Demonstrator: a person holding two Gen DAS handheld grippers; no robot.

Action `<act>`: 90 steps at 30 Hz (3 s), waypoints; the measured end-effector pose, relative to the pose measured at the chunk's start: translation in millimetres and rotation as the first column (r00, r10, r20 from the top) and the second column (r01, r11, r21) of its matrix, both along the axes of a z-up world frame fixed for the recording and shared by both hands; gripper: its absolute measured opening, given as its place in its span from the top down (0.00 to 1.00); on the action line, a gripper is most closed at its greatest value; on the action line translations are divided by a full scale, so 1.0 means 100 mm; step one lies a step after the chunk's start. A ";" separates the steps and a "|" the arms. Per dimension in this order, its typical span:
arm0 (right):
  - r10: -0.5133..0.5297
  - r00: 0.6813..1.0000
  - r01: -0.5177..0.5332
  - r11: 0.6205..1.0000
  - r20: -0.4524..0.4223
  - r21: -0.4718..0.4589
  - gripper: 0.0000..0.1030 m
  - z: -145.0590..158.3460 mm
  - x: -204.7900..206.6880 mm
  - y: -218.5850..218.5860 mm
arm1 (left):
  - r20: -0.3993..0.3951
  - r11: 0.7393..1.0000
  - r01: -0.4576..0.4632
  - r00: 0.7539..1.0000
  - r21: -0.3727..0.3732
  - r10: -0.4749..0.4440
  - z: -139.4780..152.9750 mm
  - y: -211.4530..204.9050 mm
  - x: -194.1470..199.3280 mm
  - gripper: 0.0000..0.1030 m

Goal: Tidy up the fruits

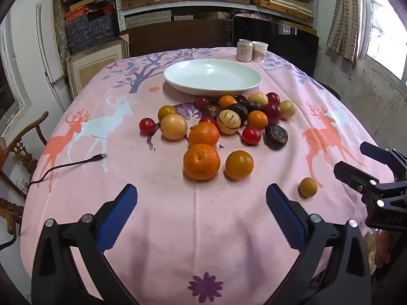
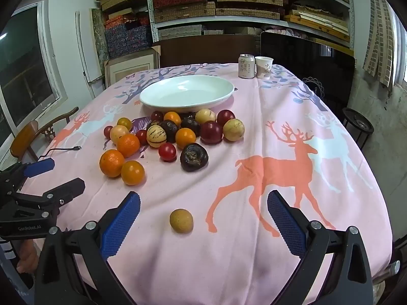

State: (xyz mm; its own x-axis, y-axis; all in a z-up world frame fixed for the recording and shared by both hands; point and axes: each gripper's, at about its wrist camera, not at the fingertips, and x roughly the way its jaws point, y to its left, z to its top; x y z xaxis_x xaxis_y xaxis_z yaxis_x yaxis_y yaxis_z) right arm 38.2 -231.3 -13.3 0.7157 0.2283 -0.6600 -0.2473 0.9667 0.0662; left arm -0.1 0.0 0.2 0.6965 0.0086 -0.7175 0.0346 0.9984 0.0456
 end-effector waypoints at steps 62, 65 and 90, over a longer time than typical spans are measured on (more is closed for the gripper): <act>0.010 1.000 -0.010 1.000 -0.020 0.016 0.03 0.01 -0.09 0.12 | -0.052 0.999 -0.025 0.998 -0.036 0.024 -0.08 0.07 0.01 0.04; 0.010 1.000 -0.009 1.000 -0.018 0.019 0.03 0.01 -0.11 0.13 | -0.053 0.999 -0.025 0.998 -0.036 0.023 -0.08 0.08 0.00 0.04; 0.019 0.999 -0.018 0.999 -0.036 0.029 0.03 -0.02 -0.07 0.12 | -0.068 0.999 -0.031 0.997 -0.040 0.028 -0.12 0.09 0.01 0.04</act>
State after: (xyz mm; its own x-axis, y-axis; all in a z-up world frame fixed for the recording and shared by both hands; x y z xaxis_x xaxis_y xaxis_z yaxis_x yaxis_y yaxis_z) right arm 30.9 -219.3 -15.7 0.6871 0.2602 -0.6784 -0.2619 0.9596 0.1028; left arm 1.0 9.0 -12.1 0.6468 -0.0022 -0.7626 0.0070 1.0000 0.0030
